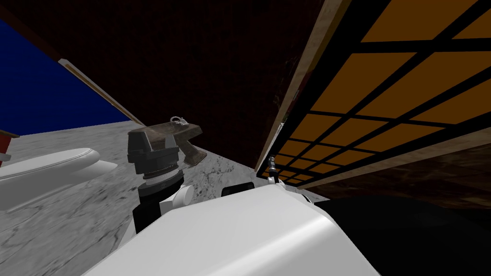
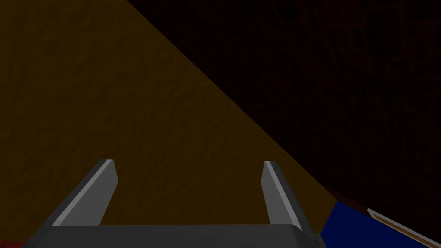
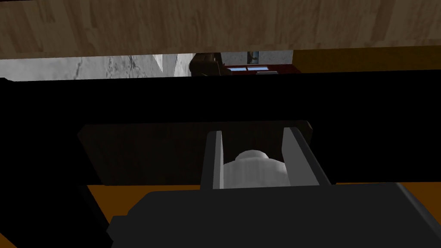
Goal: Pull the door open
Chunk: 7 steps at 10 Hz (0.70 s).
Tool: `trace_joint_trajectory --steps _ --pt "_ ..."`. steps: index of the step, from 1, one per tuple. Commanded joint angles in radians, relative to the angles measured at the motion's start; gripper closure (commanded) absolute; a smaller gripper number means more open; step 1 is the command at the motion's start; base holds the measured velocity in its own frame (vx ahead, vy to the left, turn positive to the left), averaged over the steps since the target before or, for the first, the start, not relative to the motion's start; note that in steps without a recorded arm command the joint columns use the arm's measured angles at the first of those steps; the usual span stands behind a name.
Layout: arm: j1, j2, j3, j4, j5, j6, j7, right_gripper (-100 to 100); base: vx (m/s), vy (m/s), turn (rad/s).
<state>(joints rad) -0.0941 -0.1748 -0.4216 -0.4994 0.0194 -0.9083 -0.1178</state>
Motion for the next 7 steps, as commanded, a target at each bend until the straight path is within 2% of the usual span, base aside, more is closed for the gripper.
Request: trace_joint_trajectory --steps 1,6,7 --pt "-0.002 -0.013 -0.001 0.020 -0.016 -0.007 -0.050 100 -0.064 -0.023 0.058" --pt "-0.004 -0.018 0.017 0.022 -0.041 -0.007 -0.165 100 -0.048 -0.011 0.046" --pt "-0.005 -0.019 0.024 0.023 -0.050 -0.007 -0.204 100 -0.049 -0.012 0.044"
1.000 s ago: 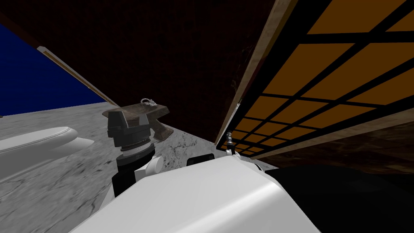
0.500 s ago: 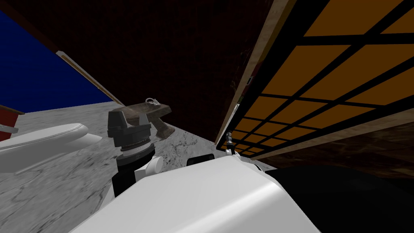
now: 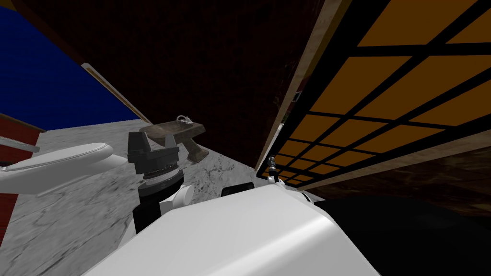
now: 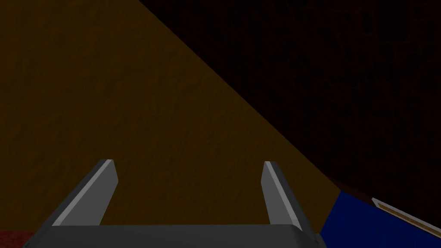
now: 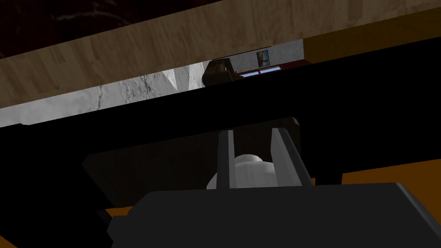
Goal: Pull the door open
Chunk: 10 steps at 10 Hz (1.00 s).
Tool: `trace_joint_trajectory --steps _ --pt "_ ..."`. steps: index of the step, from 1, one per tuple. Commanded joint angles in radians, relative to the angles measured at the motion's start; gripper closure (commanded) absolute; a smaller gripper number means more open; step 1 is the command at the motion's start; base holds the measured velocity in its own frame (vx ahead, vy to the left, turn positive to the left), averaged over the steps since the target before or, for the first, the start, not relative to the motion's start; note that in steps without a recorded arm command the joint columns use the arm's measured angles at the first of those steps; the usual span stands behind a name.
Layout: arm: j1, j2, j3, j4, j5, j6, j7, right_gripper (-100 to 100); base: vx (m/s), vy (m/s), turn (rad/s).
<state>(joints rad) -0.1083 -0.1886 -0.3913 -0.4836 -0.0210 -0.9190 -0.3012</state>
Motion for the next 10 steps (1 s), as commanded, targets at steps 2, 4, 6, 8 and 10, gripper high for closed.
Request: trace_joint_trajectory --steps 2,4,6,8,10 --pt "0.008 -0.008 0.001 0.008 -0.020 0.004 -0.062 100 -0.059 -0.023 0.050" --pt "0.007 -0.010 0.009 0.009 -0.030 0.004 -0.102 100 -0.023 0.000 0.017" --pt "0.005 -0.012 0.017 0.010 -0.041 0.004 -0.143 100 -0.051 -0.025 0.061" --pt "0.004 -0.014 0.025 0.011 -0.052 0.004 -0.184 100 -0.025 -0.002 0.025" --pt "0.003 -0.016 0.033 0.013 -0.063 0.003 -0.226 100 -0.058 -0.013 0.059"
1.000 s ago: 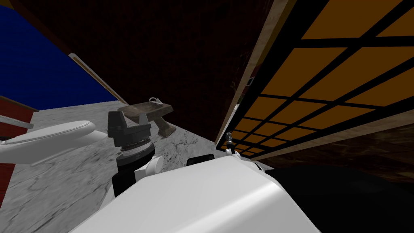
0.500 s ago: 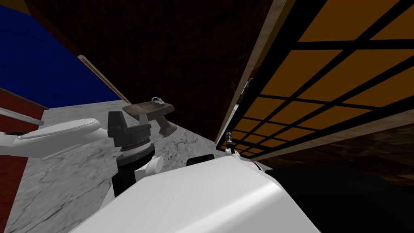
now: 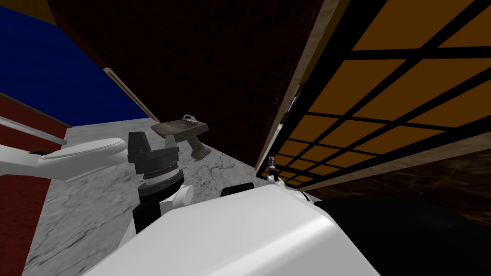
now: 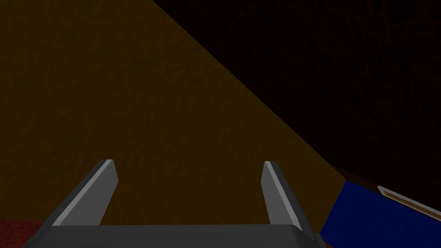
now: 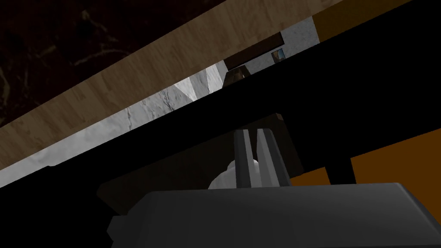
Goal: Pull the door open
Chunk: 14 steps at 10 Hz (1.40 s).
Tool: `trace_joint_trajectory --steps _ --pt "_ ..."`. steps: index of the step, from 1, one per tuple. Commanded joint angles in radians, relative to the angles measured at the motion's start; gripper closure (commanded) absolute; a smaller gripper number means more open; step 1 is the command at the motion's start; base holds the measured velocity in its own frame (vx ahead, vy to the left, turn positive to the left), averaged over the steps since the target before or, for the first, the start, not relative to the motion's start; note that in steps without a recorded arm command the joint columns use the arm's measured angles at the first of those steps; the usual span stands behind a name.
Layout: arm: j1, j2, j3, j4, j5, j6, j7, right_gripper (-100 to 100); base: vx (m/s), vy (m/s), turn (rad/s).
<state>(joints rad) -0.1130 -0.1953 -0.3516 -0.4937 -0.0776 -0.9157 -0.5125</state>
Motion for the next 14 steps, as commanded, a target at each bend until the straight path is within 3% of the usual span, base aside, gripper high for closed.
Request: trace_joint_trajectory --steps 1,2,3,14 --pt "0.006 -0.011 0.002 0.024 -0.018 0.000 -0.050 100 -0.059 -0.011 0.059" --pt "0.006 -0.011 0.002 0.024 -0.018 0.000 -0.056 100 -0.047 -0.011 0.038" --pt "-0.001 0.004 0.011 -0.003 -0.021 0.001 -0.086 -100 -0.058 0.003 0.067" --pt "-0.043 0.048 0.016 0.013 -0.102 0.001 -0.372 -100 -0.075 -0.015 0.029"
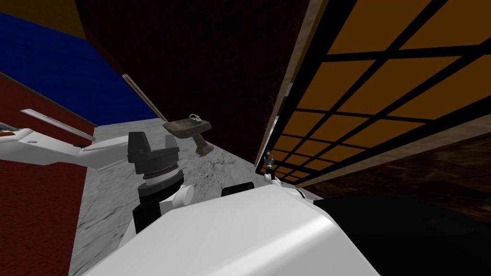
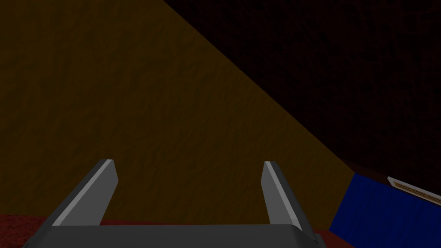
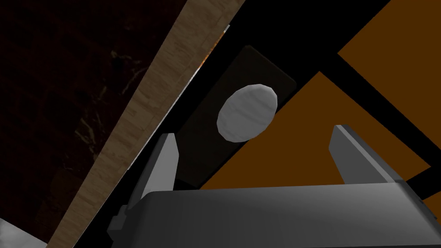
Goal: Pull the door open
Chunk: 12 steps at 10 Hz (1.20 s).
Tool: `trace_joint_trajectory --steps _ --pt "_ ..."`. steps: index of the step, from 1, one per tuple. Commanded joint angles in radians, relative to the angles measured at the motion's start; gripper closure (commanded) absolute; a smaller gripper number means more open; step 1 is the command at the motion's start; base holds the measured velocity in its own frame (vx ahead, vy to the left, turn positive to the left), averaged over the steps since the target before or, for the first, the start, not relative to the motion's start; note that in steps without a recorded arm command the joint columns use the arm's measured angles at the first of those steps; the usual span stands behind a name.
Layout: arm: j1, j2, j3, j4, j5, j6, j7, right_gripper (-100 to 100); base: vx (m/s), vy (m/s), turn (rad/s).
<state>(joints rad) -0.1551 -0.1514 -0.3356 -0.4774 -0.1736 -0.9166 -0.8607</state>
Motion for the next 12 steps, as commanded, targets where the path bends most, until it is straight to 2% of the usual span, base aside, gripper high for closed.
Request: trace_joint_trajectory --steps 1,2,4,12 --pt "-0.007 0.010 0.001 -0.001 -0.017 0.002 -0.050 -100 -0.080 -0.029 0.042" --pt "-0.007 0.010 0.001 -0.001 -0.017 0.002 -0.063 -100 -0.060 -0.018 0.021" --pt "-0.019 0.023 0.003 0.004 -0.040 0.003 -0.127 -100 -0.070 -0.008 0.044" --pt "-0.048 0.054 0.006 0.014 -0.094 0.003 -0.332 -100 -0.065 -0.011 0.029"
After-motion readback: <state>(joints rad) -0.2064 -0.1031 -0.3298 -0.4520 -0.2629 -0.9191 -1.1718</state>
